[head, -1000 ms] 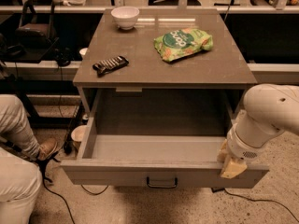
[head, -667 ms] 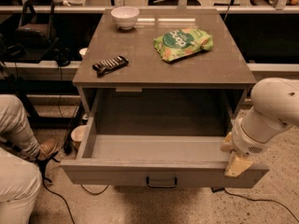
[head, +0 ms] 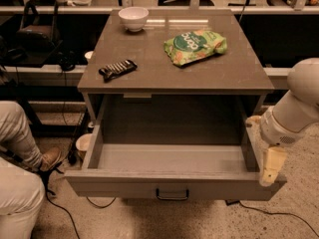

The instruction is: Open top drawer

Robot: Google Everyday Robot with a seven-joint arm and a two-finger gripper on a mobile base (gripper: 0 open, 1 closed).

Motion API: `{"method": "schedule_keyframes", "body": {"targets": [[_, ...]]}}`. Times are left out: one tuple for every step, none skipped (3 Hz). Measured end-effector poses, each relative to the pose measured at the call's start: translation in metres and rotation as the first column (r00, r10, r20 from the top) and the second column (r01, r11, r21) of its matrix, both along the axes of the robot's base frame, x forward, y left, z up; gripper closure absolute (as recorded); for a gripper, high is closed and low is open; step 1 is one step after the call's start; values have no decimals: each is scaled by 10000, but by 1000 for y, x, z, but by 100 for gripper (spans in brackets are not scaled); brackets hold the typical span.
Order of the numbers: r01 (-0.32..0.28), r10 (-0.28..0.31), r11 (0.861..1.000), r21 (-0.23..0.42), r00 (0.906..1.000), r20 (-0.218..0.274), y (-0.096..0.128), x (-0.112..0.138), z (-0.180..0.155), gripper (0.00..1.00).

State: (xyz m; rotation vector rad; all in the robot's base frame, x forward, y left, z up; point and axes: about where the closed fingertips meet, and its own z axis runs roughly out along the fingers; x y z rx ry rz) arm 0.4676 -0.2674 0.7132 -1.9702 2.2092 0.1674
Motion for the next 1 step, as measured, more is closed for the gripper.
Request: {"method": "schedule_keyframes", "body": {"targets": [[259, -236, 9993, -278, 9964, 813, -13, 14, 38, 0]]}}
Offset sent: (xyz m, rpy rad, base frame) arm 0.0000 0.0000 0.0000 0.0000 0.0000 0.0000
